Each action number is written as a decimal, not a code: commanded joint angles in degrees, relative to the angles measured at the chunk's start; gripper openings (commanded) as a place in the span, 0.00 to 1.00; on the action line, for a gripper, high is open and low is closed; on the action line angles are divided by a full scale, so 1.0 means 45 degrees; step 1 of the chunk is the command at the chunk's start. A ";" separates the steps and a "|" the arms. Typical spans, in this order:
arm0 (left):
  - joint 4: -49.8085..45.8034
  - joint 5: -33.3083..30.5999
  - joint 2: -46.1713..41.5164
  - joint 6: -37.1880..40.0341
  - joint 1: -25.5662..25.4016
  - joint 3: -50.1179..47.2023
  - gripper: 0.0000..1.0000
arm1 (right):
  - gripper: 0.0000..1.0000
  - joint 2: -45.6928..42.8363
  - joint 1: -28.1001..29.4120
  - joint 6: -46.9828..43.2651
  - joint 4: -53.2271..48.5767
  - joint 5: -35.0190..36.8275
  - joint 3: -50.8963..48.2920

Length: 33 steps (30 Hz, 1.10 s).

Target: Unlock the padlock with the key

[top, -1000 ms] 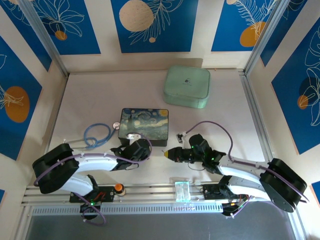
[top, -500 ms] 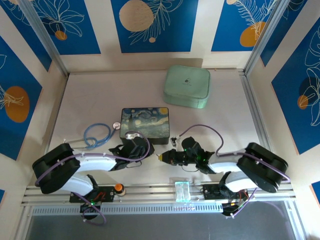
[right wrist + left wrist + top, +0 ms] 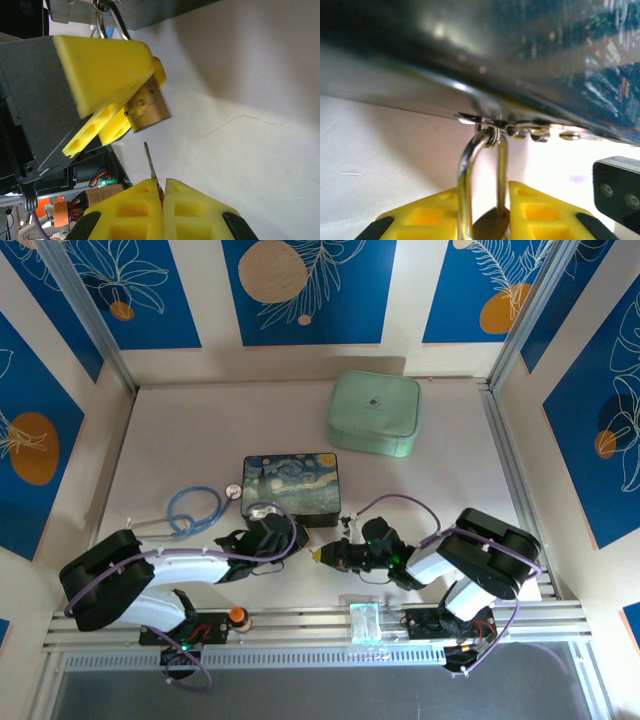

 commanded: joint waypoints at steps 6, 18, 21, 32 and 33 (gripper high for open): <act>-0.0570 0.0223 -0.0151 -0.0771 0.0099 -0.0223 0.08 | 0.00 0.0896 -0.0069 0.0455 0.1711 -0.0235 -0.0069; -0.0012 -0.0402 -0.0778 -0.1443 0.0082 -0.0916 0.00 | 0.00 0.1305 -0.0402 0.1575 0.2639 -0.0441 -0.0436; -0.0177 -0.0602 -0.1198 -0.1622 0.0085 -0.0985 0.00 | 0.00 0.1652 -0.0490 0.1936 0.3175 -0.0924 -0.0395; 0.0862 -0.0851 -0.1530 -0.2259 0.0085 -0.1530 0.00 | 0.00 0.3137 -0.0314 0.2750 0.5145 -0.1354 -0.0003; 0.0885 -0.0833 -0.1551 -0.2232 0.0085 -0.1532 0.00 | 0.00 0.3077 -0.0334 0.2740 0.5138 -0.1311 -0.0031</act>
